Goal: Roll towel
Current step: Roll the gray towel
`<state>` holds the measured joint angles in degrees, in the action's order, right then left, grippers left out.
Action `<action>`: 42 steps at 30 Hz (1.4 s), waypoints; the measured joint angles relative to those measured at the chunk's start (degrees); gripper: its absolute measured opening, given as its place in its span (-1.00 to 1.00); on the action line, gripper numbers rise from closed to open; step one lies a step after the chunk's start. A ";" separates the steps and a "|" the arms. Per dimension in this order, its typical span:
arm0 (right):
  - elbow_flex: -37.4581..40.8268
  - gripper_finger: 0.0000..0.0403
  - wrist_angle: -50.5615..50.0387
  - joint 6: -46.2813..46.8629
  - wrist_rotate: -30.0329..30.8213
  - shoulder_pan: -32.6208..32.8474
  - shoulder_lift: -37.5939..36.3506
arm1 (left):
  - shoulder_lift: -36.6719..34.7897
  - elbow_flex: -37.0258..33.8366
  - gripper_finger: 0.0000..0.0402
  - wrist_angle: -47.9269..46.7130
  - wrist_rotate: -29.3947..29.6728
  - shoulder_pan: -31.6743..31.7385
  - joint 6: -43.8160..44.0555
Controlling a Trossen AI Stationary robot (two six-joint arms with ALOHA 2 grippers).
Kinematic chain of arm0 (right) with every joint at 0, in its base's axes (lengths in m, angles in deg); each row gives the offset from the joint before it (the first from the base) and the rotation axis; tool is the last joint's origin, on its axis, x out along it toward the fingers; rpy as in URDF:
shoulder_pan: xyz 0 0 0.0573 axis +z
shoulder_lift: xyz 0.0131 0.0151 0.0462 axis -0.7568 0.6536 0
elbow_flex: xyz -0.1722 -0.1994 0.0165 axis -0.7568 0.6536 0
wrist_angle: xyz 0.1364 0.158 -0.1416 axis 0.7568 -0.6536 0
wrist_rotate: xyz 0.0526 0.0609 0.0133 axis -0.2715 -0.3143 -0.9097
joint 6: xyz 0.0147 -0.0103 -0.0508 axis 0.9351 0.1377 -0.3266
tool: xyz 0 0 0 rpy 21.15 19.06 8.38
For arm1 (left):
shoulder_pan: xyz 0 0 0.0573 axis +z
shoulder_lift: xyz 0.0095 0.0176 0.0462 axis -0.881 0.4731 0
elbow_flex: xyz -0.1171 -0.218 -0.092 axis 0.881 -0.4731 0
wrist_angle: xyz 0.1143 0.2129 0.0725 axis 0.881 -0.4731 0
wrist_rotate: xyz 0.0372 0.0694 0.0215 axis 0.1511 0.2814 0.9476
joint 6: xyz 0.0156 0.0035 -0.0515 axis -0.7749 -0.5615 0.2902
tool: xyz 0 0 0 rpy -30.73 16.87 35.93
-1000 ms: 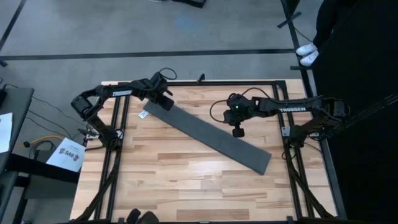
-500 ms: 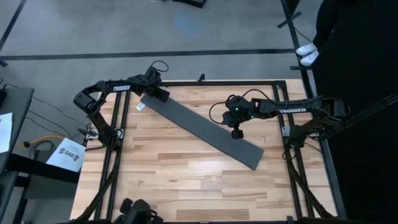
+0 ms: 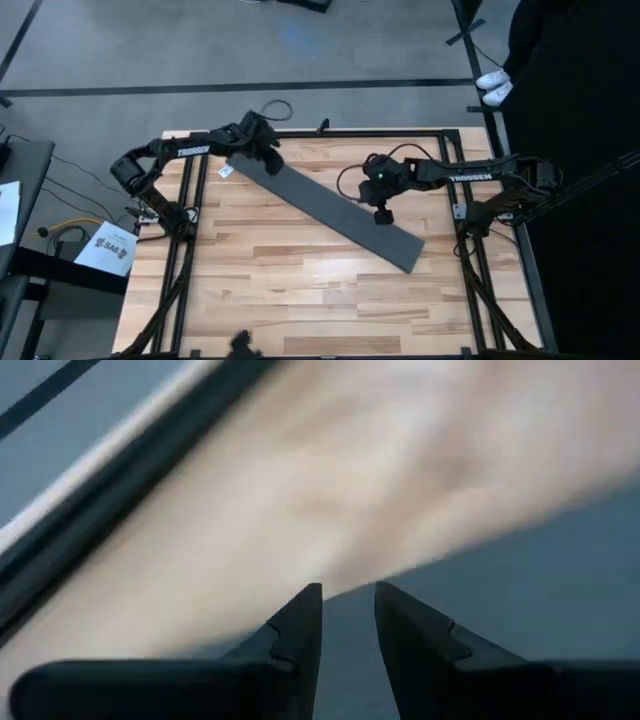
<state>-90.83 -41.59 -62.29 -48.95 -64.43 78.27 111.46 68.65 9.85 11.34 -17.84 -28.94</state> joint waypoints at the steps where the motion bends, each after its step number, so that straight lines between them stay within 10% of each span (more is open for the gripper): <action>1: 0.00 -1.00 -1.37 0.10 -0.42 0.62 0.00 | 0.00 0.00 -0.59 1.52 -2.70 -1.40 -2.35; 20: -3.34 -1.00 -7.84 7.76 3.84 11.65 15.98 | 0.00 0.04 -0.59 1.84 -5.12 -9.54 -6.56; 27: -6.56 -1.00 -3.10 4.11 4.43 10.91 20.01 | 0.00 0.04 -0.59 1.64 7.18 -9.37 -2.64; 42: -10.91 -1.00 -16.34 4.24 5.31 10.13 9.47 | 0.00 0.04 -0.59 10.98 7.59 -8.97 -8.77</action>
<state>-101.73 -57.93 -58.05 -43.64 -54.30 87.74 111.46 68.69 20.83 18.93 -26.81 -37.71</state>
